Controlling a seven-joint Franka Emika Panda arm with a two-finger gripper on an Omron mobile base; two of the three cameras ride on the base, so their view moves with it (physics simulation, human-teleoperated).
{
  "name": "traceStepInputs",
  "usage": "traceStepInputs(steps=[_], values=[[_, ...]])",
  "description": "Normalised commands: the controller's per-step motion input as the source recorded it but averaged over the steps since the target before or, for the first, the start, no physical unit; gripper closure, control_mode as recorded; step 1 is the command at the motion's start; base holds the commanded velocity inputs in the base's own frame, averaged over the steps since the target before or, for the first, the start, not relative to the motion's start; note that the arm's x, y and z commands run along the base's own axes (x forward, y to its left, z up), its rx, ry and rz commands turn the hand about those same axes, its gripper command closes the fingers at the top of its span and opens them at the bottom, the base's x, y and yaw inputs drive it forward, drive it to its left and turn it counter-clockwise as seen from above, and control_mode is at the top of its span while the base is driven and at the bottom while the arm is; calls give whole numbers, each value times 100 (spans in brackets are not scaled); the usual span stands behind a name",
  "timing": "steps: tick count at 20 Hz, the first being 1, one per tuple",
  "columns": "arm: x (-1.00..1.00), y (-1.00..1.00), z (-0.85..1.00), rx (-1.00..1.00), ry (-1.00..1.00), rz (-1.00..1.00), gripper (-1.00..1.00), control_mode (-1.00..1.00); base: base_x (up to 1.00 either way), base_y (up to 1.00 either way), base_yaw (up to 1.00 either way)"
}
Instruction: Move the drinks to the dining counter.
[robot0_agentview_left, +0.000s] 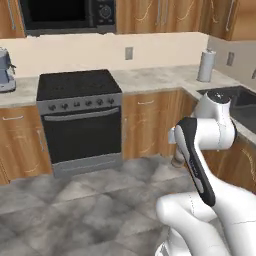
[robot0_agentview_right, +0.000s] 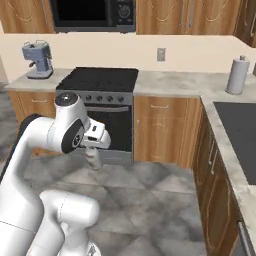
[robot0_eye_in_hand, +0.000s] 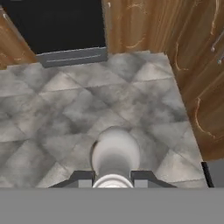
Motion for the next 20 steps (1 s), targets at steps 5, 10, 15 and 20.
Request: traceStepInputs(steps=[5,10,15,20], values=[[0,0,0,0,0,0,100,100,0,0,100],[0,0,0,0,0,0,100,100,0,0,100],[0,0,0,0,0,0,100,100,0,0,99],[0,0,0,0,0,0,100,100,9,0,90]])
